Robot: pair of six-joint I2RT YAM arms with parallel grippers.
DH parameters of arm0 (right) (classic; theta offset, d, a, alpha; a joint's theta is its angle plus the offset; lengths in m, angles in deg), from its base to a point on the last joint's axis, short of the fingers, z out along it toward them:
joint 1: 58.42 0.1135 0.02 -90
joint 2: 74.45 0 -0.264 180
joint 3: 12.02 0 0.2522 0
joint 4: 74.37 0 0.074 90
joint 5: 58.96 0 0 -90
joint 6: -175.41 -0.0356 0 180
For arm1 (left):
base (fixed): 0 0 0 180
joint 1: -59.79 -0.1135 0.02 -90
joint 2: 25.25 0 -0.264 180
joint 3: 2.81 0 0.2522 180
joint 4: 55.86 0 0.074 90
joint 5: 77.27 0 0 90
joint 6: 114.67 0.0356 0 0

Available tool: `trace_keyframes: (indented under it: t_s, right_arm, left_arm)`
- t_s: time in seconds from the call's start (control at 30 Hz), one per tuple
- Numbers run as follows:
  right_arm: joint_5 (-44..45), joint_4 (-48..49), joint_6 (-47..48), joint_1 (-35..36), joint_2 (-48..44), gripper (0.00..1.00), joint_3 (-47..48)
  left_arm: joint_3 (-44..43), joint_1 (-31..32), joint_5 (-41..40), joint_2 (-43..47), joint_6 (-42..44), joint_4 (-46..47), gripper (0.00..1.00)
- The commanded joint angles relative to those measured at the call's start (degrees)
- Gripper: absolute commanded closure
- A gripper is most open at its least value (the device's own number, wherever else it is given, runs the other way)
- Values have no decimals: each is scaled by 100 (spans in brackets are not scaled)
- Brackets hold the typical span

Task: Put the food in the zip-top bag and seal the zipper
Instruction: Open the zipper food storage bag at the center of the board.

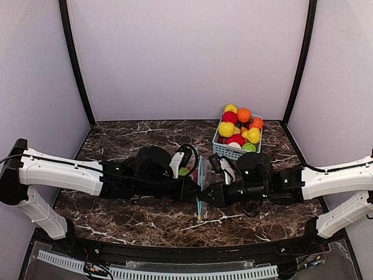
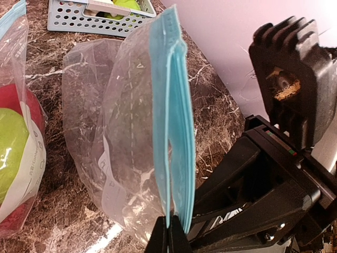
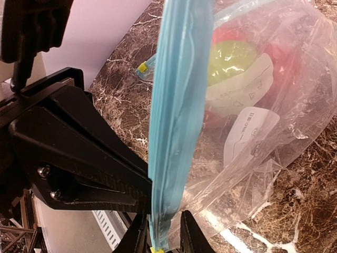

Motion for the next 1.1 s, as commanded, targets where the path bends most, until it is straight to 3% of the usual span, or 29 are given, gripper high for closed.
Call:
trace_keyframes:
  t_s: [0.0, 0.27, 0.4, 0.73, 0.8, 0.83, 1.07]
  right_arm:
    - [174, -23, 62, 24, 144, 79, 67]
    - [258, -60, -8, 27, 69, 82, 25]
    - [659, -323, -125, 21, 24, 88, 127]
    - [1216, -569, -161, 29, 186, 91, 378]
    - [1246, -572, -126, 22, 198, 95, 421]
    - [1294, -609, -136, 25, 198, 100, 447]
    - [2004, -1420, -757, 29, 74, 100, 537]
  left_arm:
    - [-50, 33, 81, 52, -38, 232, 99]
    - [-24, -3, 83, 76, -50, 247, 99]
    - [80, -2, 177, 55, -115, 277, 99]
    - [181, -3, 236, 64, -120, 190, 99]
    - [178, -3, 180, 68, -91, 111, 99]
    - [167, 0, 123, 76, -88, 55, 99]
    - [170, 2, -1365, 394, -161, -1167, 99]
